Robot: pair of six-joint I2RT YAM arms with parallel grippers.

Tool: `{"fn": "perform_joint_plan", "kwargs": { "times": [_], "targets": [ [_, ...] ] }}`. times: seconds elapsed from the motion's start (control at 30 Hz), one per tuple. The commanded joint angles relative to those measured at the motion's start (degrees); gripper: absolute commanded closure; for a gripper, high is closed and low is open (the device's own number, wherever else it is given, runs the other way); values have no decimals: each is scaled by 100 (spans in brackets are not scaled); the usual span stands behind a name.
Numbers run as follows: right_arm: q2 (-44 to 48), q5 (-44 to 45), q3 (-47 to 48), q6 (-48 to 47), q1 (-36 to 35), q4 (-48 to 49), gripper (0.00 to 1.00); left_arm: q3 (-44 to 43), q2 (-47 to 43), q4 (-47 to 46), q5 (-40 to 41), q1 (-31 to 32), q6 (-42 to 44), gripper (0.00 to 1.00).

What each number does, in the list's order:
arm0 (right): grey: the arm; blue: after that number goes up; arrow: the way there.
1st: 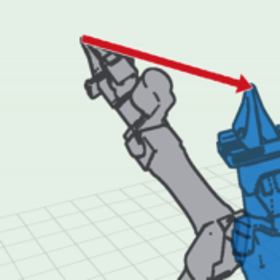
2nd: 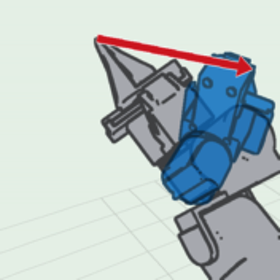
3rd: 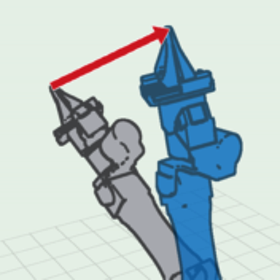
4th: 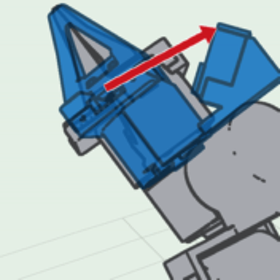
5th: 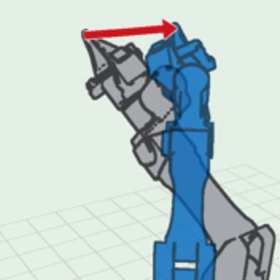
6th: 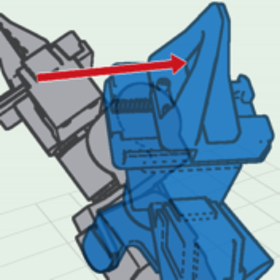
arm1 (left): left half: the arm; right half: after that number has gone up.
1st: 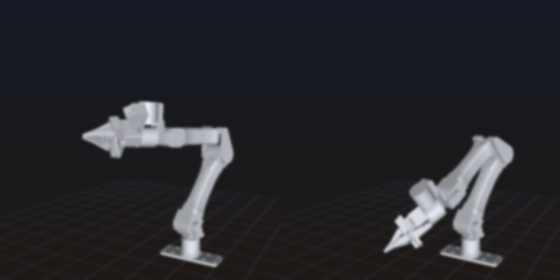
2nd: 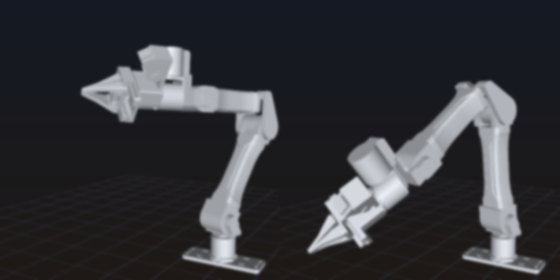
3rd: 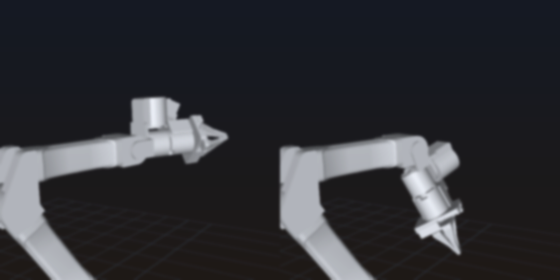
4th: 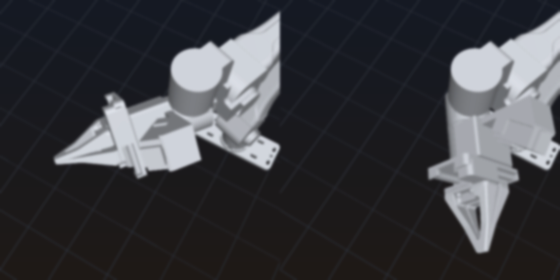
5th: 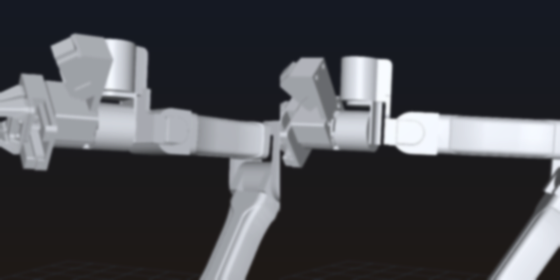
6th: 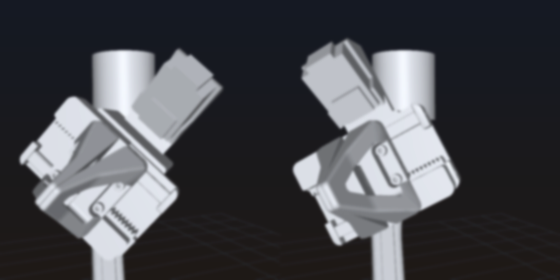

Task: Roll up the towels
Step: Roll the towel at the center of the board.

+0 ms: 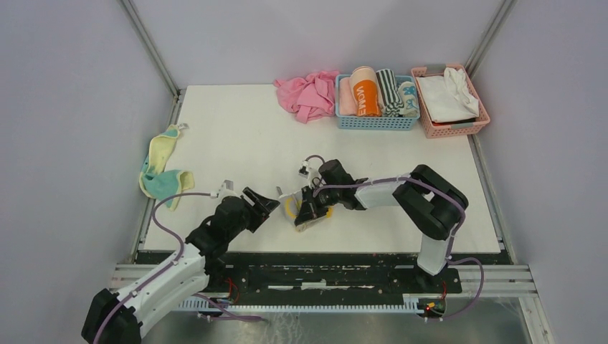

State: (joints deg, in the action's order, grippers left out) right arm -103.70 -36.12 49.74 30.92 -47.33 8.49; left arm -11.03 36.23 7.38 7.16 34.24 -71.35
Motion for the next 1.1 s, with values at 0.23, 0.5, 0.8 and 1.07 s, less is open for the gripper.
{"fn": "perform_joint_plan", "kwargs": {
  "times": [0.23,0.5,0.8,1.07],
  "targets": [
    [-1062,-1664,-807,2301,815,3078,95,-193,1879,-1912,-879,-128,117,22],
    [-1558,-1793,-935,2340,1159,3167,94,-354,3122,-3047,-1533,-427,181,25],
    [-1320,-1459,-757,1604,1277,1933,90,-698,4150,-3019,-1496,-436,374,46],
    [250,-13,-280,-116,958,-980,73,-1030,4755,-2271,-1195,-371,476,58]
  ]
}}
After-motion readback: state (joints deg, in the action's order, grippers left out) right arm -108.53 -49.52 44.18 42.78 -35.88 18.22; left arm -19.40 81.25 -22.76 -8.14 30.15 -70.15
